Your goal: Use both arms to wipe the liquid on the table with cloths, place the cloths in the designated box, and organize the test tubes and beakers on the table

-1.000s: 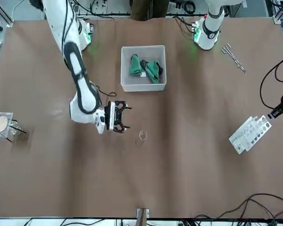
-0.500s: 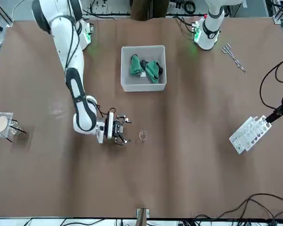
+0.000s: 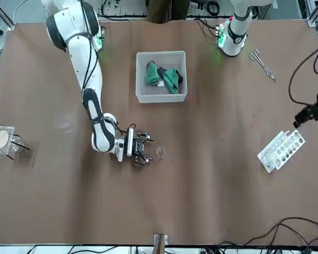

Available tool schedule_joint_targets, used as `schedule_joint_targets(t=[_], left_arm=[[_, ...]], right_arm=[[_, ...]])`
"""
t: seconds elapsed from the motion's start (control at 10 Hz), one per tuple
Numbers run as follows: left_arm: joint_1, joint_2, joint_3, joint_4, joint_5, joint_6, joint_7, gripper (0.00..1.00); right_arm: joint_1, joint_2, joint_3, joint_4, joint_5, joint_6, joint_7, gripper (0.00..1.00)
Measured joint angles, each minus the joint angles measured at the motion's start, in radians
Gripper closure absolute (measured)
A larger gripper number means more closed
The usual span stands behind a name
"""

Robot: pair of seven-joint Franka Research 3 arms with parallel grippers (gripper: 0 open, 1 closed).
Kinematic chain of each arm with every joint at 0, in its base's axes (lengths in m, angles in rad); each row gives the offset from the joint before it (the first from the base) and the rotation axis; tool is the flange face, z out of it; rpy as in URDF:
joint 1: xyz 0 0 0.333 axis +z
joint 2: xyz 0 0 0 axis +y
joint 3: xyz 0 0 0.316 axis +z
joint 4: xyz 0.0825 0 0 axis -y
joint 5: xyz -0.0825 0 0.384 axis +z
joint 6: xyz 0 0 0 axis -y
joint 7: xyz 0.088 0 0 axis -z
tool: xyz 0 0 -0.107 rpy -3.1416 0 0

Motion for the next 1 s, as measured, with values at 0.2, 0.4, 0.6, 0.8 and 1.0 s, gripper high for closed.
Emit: schedule_joint_targets(t=[0.2, 0.4, 0.6, 0.8, 1.0], left_arm=[[-0.001, -0.017, -0.081, 0.120, -0.002, -0.174, -0.001, 0.00], [-0.001, -0.007, -0.137, 0.207, -0.003, -0.253, -0.008, 0.00], [-0.001, 0.011, -0.155, 0.217, -0.003, -0.271, -0.002, 0.00], [0.003, 0.038, -0.155, 0.217, -0.003, -0.274, 0.003, 0.00], [0.003, 0.050, -0.156, 0.217, -0.007, -0.280, 0.004, 0.01]], right_arm=[[0.026, 0.025, 0.006, 0.030, 0.054, 0.000, -0.007, 0.01], [0.080, 0.049, 0.006, 0.050, 0.132, 0.002, -0.009, 0.01], [0.103, 0.072, 0.006, 0.074, 0.163, 0.008, -0.009, 0.01], [0.107, 0.078, 0.006, 0.087, 0.165, 0.025, -0.010, 0.03], [0.119, 0.078, 0.006, 0.110, 0.176, 0.052, -0.010, 0.05]])
